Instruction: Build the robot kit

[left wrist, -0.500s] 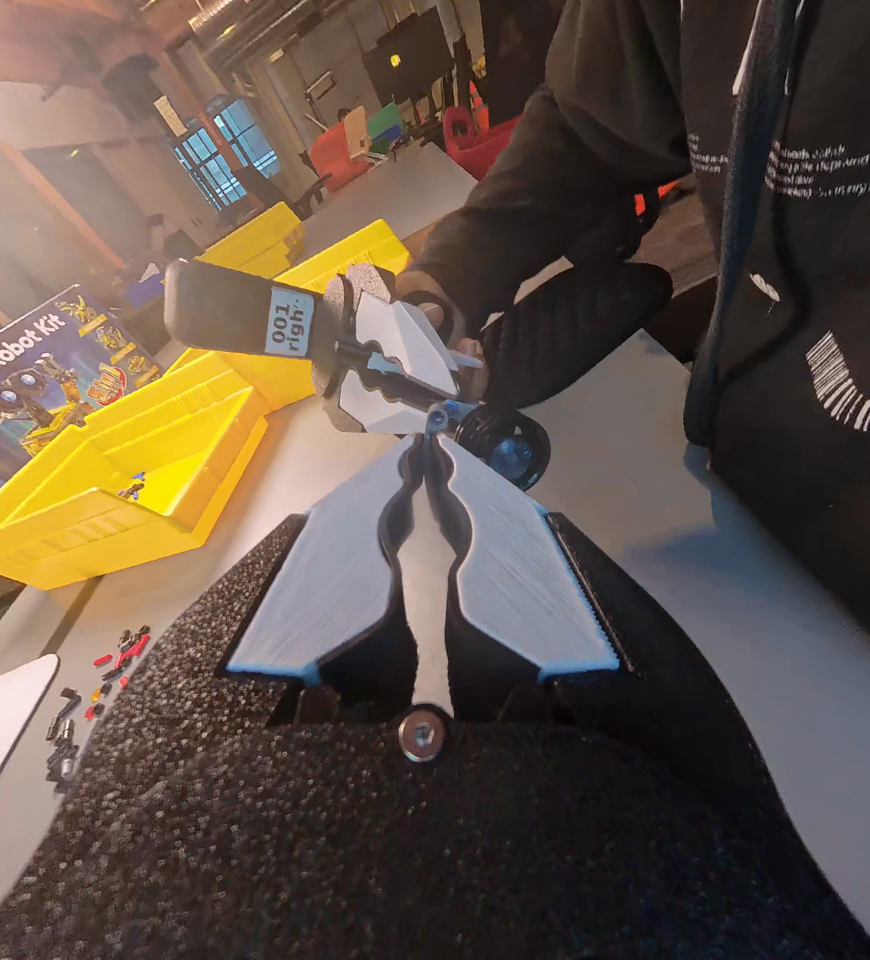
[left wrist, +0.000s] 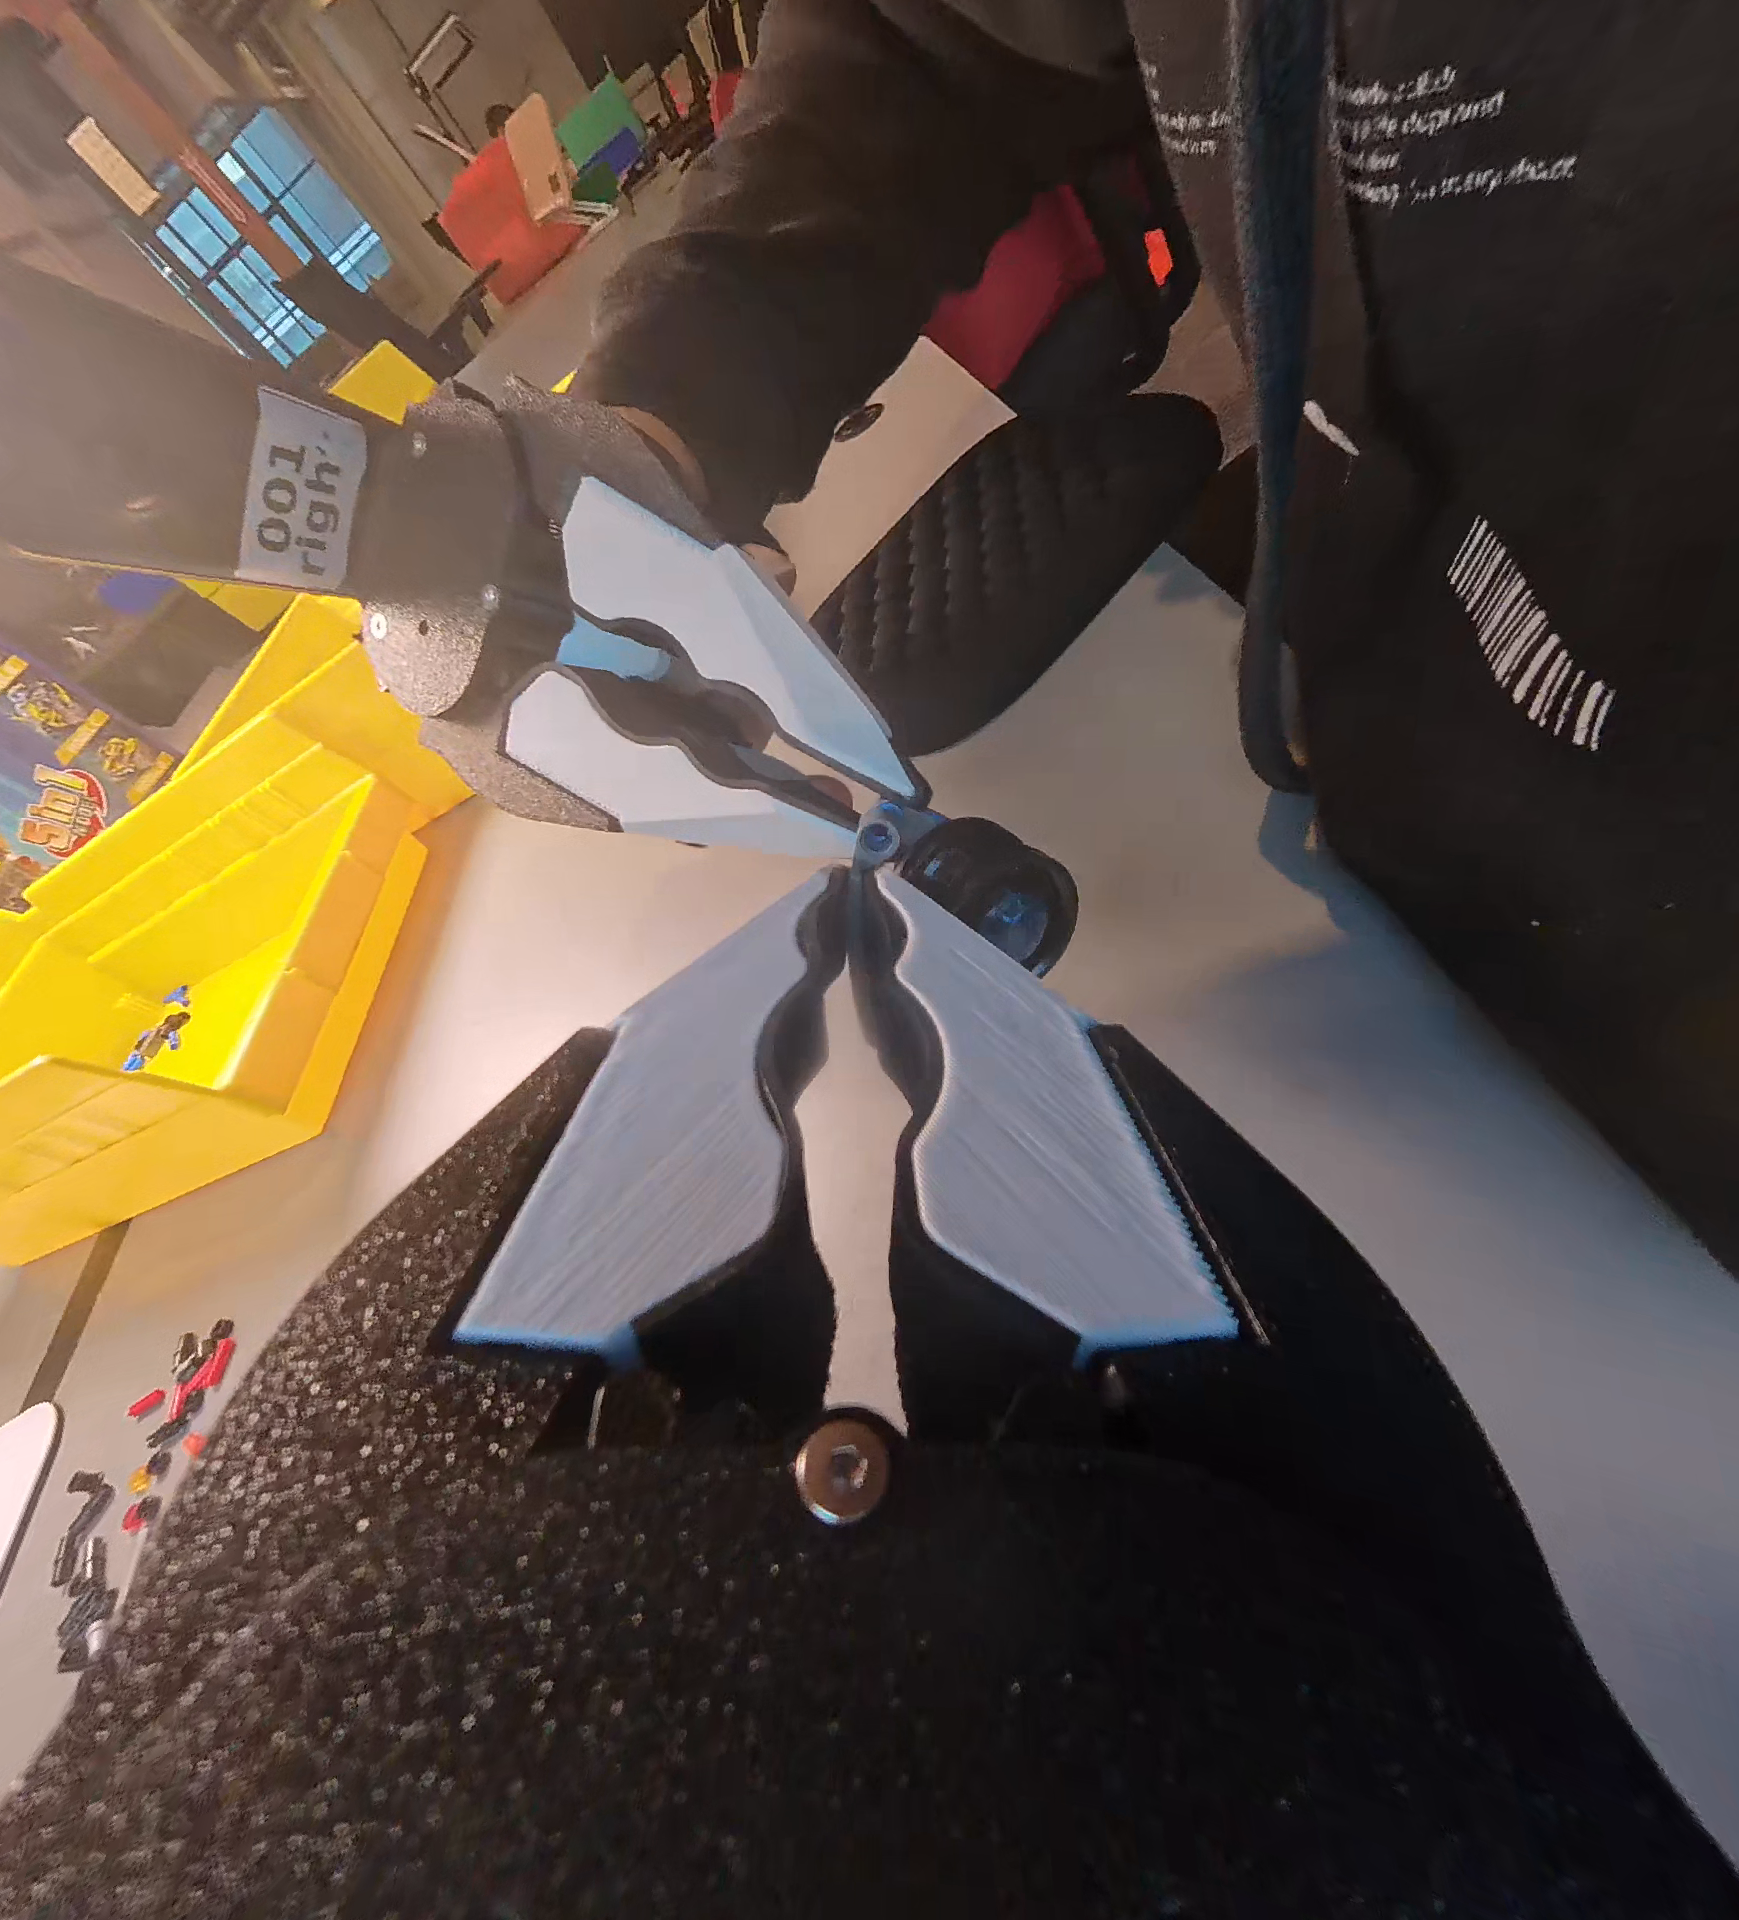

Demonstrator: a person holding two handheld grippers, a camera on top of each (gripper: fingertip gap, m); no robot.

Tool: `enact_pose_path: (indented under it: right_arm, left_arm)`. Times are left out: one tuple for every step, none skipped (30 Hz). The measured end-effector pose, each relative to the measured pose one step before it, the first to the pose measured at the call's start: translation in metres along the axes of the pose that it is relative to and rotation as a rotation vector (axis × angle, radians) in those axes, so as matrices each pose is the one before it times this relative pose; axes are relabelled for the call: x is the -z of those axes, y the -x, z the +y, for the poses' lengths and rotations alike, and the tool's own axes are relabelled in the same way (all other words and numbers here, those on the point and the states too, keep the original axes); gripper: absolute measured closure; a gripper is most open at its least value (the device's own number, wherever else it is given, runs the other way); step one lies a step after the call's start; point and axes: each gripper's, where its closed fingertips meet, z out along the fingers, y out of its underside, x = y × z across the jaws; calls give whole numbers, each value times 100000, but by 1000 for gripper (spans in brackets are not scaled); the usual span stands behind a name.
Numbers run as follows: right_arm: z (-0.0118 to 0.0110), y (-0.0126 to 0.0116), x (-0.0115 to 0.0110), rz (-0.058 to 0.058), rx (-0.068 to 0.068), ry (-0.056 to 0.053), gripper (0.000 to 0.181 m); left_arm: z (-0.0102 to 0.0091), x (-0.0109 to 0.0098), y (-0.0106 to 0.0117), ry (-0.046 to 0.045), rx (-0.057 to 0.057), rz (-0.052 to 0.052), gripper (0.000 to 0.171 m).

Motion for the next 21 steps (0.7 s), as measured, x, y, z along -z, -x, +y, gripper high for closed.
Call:
enact_pose_path:
  right_arm:
    - [-125, 21, -55, -210, -57, -858, 176]
    - [-110, -4, -10, -644, -1370, -1355, 176]
    - [45, -14, -46, -709, -1286, -809, 176]
    - [190, 26, -79, -694, -885, -57, 176]
    - [236, 9, -72, -522, -816, 389, 176]
    - [207, 48, -48, -771, -885, 507, 176]
    - [289, -30, -59, -169, -646, 1421, 176]
    - [402, -197, -98, 879, -287, 2578, 176]
    - [415, -134, -137, 658, 37, 2883, 176]
    - [323, -41, -172, 312, 158, 2699, 176]
    - [285, -124, -180, 1000, 730, 2812, 176]
    - [347, -303, -236, 2623, 1926, 3751, 176]
    - [273, -223, -227, 2279, 2510, 3658, 176]
    - [113, -52, -175, 1456, 2963, 2680, 176]
    - [19, -15, -127, 1110, 2479, 1867, 176]
    - [-20, -192, -64, 1971, 2736, 1078, 176]
    - [-20, -220, -30, 1667, 1921, 439, 176]
    - [31, -191, -70, 1644, 2565, 99, 176]
    - [121, -226, -178, 2108, 2624, 630, 176]
    - [-29, -191, -126, 1695, 2583, -347, 176]
    - [34, -345, -65, 2430, 2266, -254, 176]
  left_arm:
    - [-106, 24, 90, -549, -163, -746, 171]
    - [-89, 16, 157, 169, -858, -1159, 171]
    - [81, -72, 81, 1269, -1895, -1029, 171]
    - [124, -105, -95, 1592, -2426, -309, 171]
    - [145, -127, -167, 1918, -2377, 106, 171]
    - [98, -120, -160, 1900, -2517, 198, 171]
    - [181, -134, -191, 2481, -3077, 406, 171]
    - [322, -157, -241, 3274, -3624, 705, 171]
    - [277, -174, -318, 2694, -2754, 1328, 171]
    - [164, -136, -287, 1960, -1927, 1368, 171]
    - [181, -131, -256, 2096, -2076, 1126, 171]
    - [295, -128, -269, 2544, -1719, 1542, 171]
    - [247, -125, -246, 1936, -1486, 1457, 171]
    - [43, -36, -166, 537, 107, 1455, 171]
    - [34, 6, -105, 288, 843, 1490, 171]
    - [100, 28, 17, 668, 130, 532, 171]
    - [162, 24, -3, 969, 393, 720, 171]
    - [131, 24, -163, 663, 1114, 2181, 171]
    - [230, 3, -278, 1224, 1800, 3434, 171]
    - [178, 0, -91, 1281, 224, 1829, 171]
    - [241, 3, -89, 2629, -515, 1829, 171]
